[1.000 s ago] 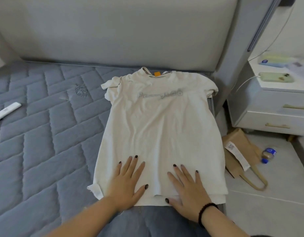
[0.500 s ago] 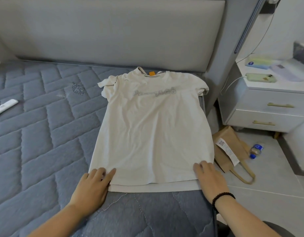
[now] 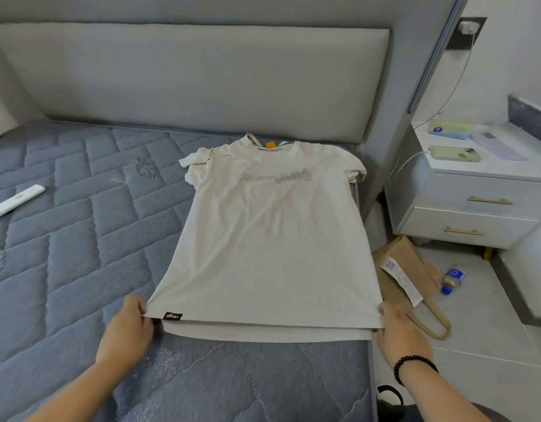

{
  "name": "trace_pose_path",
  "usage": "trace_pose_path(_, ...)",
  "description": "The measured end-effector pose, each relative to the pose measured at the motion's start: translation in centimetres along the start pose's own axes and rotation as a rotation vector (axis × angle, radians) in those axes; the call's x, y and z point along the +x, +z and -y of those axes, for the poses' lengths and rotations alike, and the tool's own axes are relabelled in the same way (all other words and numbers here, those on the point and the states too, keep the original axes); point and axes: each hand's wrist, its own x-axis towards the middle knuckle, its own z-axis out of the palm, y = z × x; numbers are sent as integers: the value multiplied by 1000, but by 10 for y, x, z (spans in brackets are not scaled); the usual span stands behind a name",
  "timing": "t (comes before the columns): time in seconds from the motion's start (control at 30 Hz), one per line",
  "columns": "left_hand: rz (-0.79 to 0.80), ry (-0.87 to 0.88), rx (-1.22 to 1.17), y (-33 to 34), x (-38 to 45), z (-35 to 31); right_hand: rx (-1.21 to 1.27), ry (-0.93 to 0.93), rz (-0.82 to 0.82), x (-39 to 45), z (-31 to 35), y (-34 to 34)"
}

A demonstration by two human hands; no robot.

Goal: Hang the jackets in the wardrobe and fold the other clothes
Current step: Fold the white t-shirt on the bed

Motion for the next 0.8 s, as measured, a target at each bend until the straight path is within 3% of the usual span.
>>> trace_pose_path(0.07,-41,-38,-178,-4,-1,-2,-58,-11,54,-4,-1,-4)
trace_pose_path(0.17,-57,12,-172,-16,-7,2,-176,-45,60,-11,-3,-12)
trace_pose_path(0.37,152,349,501,-56,-20,29,-391,-163,99,-30,-10,-37)
trace_pose_path(0.5,80,512,614,-77,-25,29,-518,-207,45,-48,-19,-54)
trace_pose_path(0.57,83,503,643,-86,-29,25,-534,-180,52,-55,-22,-62)
trace_pose_path(0.67,-26,317,354,-87,-33,22,-413,-117,-34,-62,-20,-69)
trace_pose_path(0.8,-8,-42,-378,-79,-35,14,216,1,-282,-68,-8,-75)
